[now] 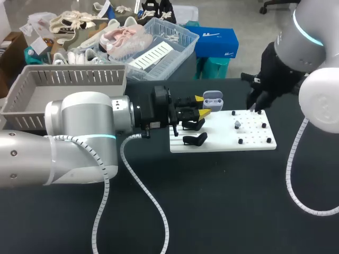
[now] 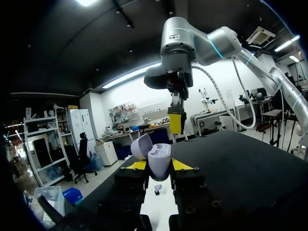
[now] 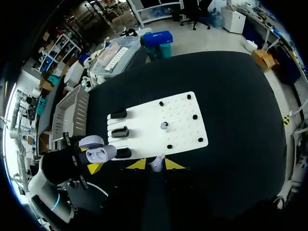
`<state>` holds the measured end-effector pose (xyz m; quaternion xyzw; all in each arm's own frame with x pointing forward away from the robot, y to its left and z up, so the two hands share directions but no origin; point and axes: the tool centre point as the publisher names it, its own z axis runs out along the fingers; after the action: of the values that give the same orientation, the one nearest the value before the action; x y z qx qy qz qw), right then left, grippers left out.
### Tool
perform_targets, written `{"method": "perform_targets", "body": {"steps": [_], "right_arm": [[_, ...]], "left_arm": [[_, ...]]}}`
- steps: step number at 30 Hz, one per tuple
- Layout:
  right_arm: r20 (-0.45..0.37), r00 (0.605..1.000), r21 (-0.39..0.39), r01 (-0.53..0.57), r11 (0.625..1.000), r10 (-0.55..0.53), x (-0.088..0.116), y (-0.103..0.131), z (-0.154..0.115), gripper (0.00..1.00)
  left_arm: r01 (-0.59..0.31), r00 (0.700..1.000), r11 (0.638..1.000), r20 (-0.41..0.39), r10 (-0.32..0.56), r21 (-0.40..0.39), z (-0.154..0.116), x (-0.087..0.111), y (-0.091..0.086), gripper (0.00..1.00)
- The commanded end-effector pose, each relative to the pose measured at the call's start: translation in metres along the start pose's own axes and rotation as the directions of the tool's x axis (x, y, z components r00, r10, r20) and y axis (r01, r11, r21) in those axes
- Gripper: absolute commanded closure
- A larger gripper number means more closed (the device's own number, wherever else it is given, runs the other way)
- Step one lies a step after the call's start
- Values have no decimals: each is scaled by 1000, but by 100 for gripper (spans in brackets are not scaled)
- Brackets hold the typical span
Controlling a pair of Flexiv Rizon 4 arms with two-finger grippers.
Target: Pick up each earbud case from the left stands, insert the matching earbuds, close the lid, and place the case in the box.
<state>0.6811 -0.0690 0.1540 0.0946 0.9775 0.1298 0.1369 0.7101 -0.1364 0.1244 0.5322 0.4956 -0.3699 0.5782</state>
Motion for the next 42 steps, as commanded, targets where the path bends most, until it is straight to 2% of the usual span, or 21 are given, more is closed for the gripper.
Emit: {"method": "perform_targets", "body": {"steps": [1,4,8,16,21,28,34,42], "right_arm": [[61,996,39,-68,997,65,14,12,-12,100],[76,987,55,-143,988,138,18,20,-19,100],[82,983,28,-166,986,164,22,33,-25,100],[116,957,22,-271,962,266,24,46,-25,100],[138,946,44,-301,953,293,21,52,-30,100],[135,951,59,-288,956,278,13,66,-30,100],[133,953,42,-281,959,274,9,73,-27,100],[174,919,24,-363,931,354,7,79,-21,100]], "left_arm": [[-1,1000,1000,1,1,-4,0,0,0,100],[-1,1000,1000,1,1,-4,0,0,0,100],[-1,1000,1000,1,1,-4,0,0,0,100],[-1,1000,1000,1,1,-4,0,0,0,100],[-1,1000,1000,1,1,-4,0,0,0,100],[-1,1000,1000,1,1,-4,0,0,0,100],[-1,1000,1000,1,1,-4,0,0,0,100],[-1,1000,1000,1,1,-4,0,0,0,100]]}}
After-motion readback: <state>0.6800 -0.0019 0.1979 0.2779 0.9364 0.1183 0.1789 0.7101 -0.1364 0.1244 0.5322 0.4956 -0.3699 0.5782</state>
